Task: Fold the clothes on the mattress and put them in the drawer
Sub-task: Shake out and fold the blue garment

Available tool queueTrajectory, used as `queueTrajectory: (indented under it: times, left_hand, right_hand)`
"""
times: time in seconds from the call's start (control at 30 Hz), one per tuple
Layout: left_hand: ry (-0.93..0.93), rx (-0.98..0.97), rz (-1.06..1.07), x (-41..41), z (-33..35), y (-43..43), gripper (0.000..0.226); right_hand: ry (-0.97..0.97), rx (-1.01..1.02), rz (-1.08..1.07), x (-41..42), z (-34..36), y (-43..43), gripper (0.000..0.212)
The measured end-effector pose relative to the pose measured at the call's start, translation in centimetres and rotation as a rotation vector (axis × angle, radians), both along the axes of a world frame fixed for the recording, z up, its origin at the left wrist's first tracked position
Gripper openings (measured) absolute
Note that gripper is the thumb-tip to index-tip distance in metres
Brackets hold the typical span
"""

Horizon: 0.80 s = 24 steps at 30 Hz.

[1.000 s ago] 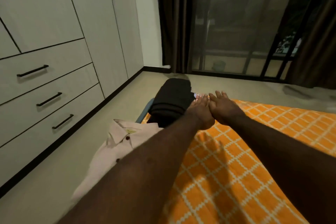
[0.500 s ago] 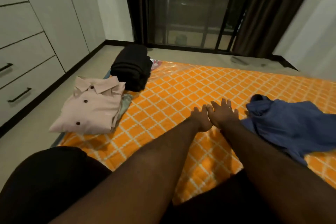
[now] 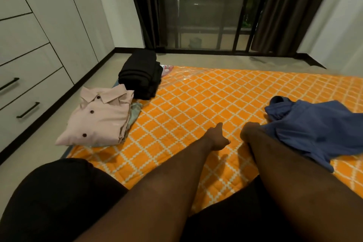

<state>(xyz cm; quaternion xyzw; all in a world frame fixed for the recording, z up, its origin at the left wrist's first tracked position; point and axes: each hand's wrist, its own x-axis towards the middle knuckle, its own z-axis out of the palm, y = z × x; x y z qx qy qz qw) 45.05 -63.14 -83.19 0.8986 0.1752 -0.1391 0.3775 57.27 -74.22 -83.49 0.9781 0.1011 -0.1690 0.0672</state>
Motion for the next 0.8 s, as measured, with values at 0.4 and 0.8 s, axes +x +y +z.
queueTrajectory:
  times: [0.4,0.8]
  left_hand:
    - [-0.465,-0.64,0.24,-3.9,1.2,7.3,0.124]
    - [-0.548,0.093,0.594,-9.6,1.2,16.2,0.017]
  right_hand:
    - [0.341,1.229,0.184,-7.4,6.3,7.9,0.023]
    - [-0.06,0.662,0.343,-5.3,5.1,6.2,0.059]
